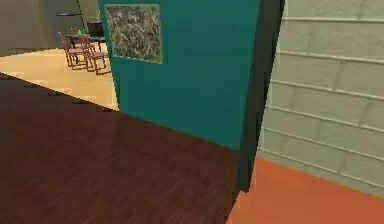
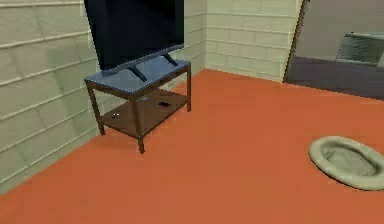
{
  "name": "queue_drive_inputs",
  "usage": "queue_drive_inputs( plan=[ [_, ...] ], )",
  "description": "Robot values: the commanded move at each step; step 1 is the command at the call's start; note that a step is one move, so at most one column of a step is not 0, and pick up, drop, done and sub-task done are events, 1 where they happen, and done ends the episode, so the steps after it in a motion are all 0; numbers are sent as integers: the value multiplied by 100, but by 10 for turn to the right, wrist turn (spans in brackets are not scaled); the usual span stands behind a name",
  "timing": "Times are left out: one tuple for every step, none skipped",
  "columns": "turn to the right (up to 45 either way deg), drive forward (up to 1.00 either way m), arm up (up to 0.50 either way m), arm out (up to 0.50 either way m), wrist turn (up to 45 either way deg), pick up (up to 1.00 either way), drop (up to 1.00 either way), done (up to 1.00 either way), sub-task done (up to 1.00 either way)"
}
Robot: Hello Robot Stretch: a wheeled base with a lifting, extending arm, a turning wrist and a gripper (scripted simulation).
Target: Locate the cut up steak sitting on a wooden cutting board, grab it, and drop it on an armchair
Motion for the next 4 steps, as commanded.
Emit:
queue_drive_inputs(
  plan=[
    [90,0,0,0,0,0,0,0,0],
    [0,5,0,0,0,0,0,0,0],
    [-450,0,0,0,0,0,0,0,0],
    [0,100,0,0,0,0,0,0,0]
  ],
)
